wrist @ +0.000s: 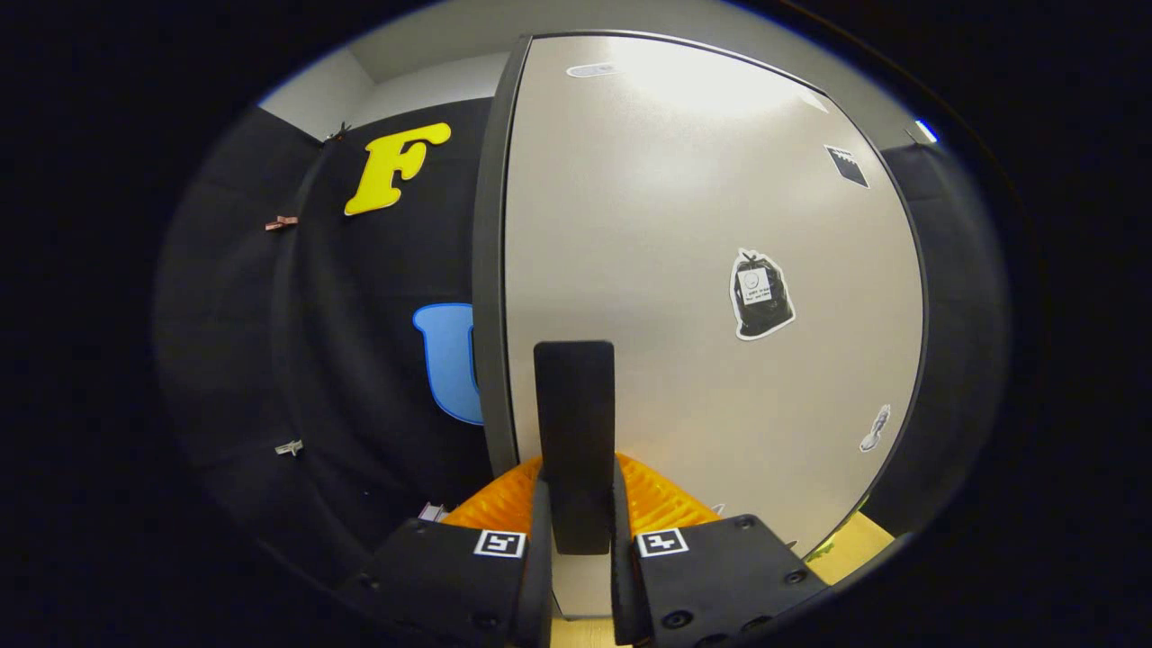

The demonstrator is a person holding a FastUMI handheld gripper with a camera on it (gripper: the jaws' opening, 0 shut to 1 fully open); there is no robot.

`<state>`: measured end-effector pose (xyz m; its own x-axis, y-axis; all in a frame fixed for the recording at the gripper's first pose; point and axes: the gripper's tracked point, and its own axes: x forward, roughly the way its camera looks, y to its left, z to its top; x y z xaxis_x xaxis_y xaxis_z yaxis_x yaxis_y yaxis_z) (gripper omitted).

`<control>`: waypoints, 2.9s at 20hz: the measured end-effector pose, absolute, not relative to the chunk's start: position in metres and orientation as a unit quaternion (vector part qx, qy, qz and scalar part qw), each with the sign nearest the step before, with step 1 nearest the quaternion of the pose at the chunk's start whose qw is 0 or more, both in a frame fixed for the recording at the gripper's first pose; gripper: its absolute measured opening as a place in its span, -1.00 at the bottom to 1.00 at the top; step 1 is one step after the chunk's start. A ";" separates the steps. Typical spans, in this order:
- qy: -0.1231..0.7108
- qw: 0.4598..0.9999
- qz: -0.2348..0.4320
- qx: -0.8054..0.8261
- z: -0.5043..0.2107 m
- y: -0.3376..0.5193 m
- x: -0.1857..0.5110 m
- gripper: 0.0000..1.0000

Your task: Open the shoe cabinet door, grab the shoes and put them into the shoe cabinet, then close the shoe cabinet door.

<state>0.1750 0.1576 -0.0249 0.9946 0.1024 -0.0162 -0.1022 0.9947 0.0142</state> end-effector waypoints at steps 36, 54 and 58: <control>0.017 0.990 0.141 0.013 -0.019 -0.016 -0.030 -0.55; 0.001 0.998 0.066 0.011 -0.005 -0.163 -0.046 -0.68; -0.013 0.999 0.038 -0.010 -0.001 -0.180 -0.040 -0.67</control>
